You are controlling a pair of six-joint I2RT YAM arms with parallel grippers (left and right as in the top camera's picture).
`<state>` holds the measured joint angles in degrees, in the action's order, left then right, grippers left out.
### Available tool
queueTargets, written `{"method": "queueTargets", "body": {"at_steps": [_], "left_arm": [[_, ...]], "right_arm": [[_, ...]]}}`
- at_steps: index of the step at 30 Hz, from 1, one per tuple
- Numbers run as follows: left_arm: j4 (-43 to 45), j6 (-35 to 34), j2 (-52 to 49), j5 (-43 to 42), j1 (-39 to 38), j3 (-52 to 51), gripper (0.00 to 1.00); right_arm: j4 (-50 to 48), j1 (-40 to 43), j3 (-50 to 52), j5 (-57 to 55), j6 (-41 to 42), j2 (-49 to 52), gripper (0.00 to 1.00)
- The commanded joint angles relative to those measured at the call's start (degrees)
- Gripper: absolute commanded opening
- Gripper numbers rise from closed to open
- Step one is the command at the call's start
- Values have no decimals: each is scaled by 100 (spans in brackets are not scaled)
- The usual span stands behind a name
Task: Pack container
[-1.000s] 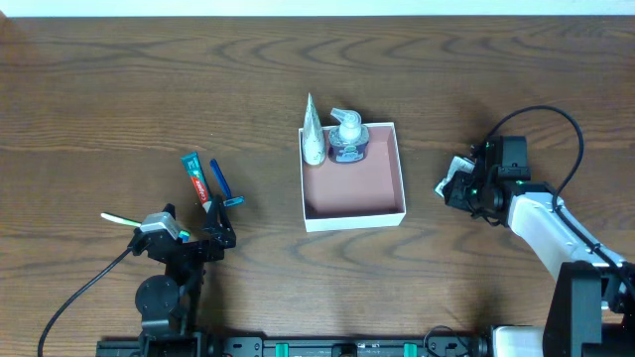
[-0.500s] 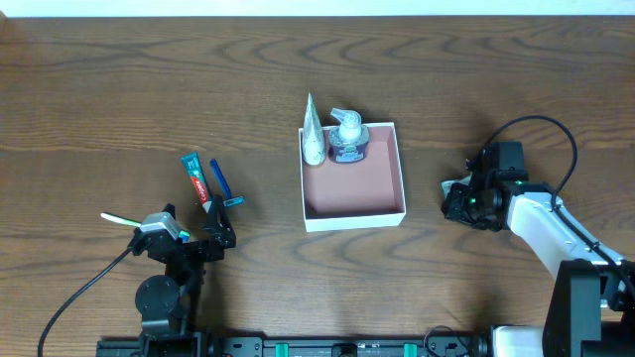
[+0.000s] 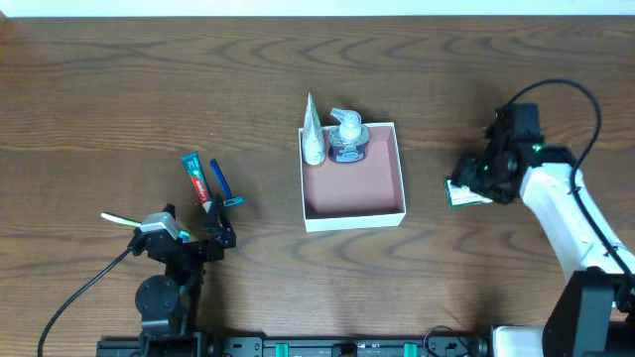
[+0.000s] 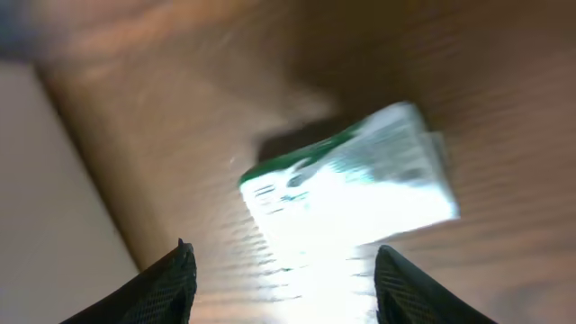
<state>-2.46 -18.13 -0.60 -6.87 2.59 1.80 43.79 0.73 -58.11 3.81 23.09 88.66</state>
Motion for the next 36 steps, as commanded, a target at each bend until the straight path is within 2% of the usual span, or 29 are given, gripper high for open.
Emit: {"method": "queueTargets", "body": {"at_steps": [1,4,8,15,28,32,36], "left_arm": [[-87,52,26,0,39,-157,98],[-87,52,26,0,39,-157,98],[-87,52,26,0,39,-157,98],[-87,52,26,0,39,-157,98],[-87,52,26,0,39,-157,98],[-87,52,26,0,39,-157,98],[-87,52,26,0,39,-157,98]], "right_arm": [[83,-26,-111,-839,1292,22,63],[33,-26,-103,-1043,1827,114,66],[-175,-24,-103,-1093,2118,289,66],[-542,11,-103,-1086,2302,649,67],[-931,11,-103,-734,2317,1530,67],[-835,7,-103,-627,2308,1596,66],[-586,7,-103,-437,1967,1596,64]]}}
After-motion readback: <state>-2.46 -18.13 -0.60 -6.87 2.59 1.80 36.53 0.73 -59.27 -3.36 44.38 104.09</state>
